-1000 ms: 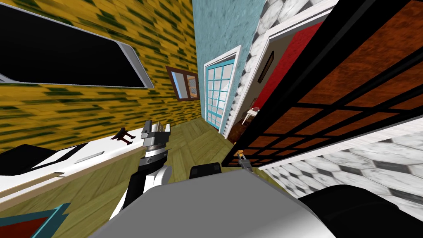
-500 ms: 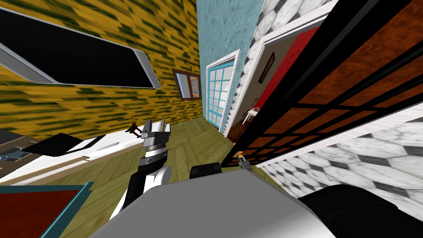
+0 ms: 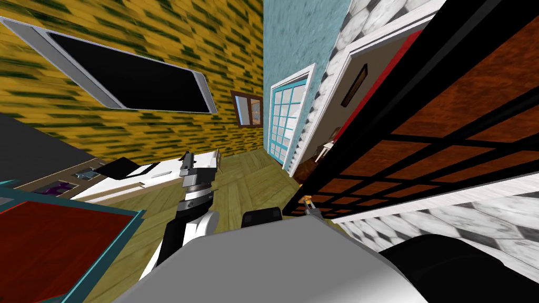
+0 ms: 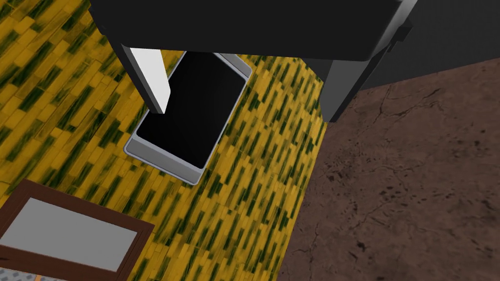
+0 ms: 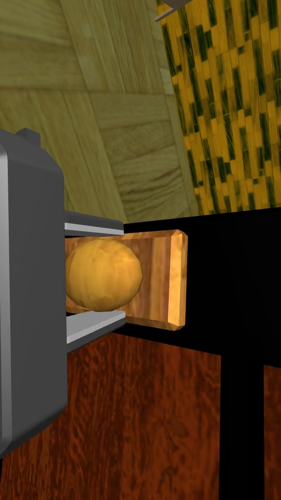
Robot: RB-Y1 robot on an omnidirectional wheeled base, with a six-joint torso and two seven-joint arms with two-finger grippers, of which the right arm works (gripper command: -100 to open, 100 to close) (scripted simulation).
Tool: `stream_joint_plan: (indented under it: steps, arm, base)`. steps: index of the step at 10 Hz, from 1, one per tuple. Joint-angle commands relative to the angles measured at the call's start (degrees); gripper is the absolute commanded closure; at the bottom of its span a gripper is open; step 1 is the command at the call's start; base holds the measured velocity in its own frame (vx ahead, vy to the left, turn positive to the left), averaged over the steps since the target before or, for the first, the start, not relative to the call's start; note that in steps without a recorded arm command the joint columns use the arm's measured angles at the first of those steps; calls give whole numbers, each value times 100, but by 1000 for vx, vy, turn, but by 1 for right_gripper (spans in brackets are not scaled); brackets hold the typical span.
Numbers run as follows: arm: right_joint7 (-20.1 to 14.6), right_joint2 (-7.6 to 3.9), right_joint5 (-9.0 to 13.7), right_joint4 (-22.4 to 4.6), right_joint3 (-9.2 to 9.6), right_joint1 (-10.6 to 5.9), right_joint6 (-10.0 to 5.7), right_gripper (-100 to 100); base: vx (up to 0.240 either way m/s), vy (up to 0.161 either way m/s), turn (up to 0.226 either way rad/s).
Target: Pull the door open
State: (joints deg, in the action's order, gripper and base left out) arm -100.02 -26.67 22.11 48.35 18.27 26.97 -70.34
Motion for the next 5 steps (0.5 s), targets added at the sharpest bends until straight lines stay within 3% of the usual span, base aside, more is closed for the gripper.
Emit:
stream_joint_plan:
  steps: [1, 3, 5]
  arm:
    - [-4, 35, 10, -74, 1, 69, -155, 100]
    - [5, 79, 35, -143, -13, 201, -335, 100]
    - [13, 114, 55, -196, -25, 305, -477, 100]
  base:
    - [-67, -44, 265]
    - [-132, -13, 262]
    - [-213, -15, 235]
